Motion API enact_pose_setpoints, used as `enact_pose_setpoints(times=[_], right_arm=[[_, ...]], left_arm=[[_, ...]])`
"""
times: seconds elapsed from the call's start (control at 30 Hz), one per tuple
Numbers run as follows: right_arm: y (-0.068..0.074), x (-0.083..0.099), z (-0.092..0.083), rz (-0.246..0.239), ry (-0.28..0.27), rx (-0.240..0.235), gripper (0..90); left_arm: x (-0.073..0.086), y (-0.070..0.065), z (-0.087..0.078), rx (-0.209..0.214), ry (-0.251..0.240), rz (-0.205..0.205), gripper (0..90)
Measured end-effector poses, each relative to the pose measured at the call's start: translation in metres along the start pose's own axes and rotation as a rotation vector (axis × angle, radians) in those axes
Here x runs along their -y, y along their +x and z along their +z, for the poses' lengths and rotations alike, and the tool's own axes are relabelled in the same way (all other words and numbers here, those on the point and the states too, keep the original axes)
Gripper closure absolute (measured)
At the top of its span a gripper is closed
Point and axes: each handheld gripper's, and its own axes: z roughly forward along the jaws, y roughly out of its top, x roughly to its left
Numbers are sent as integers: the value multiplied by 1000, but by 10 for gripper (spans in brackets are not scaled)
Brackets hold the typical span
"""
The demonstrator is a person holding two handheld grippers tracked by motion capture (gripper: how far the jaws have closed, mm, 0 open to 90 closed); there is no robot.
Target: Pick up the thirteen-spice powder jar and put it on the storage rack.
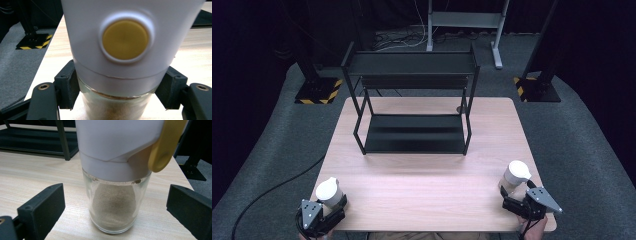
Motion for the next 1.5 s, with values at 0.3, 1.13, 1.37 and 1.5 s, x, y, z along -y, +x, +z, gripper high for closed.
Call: enact_pose_setpoints(times=[0.3, 1.13, 1.37, 1.5], right_arm=[[-2, -1, 0, 0, 4, -9, 11], [-2, 0, 0, 1, -2, -10, 5], [-2, 0, 0, -2, -1, -11, 4], [-2, 0, 0, -2, 1, -9, 5]], left_arm=[[-10, -6, -1, 11, -18, 21, 301], [-48, -20, 20, 109, -37, 88, 301], [-54, -23, 28, 127, -44, 97, 301], [-56, -25, 34, 139, -43, 102, 301]])
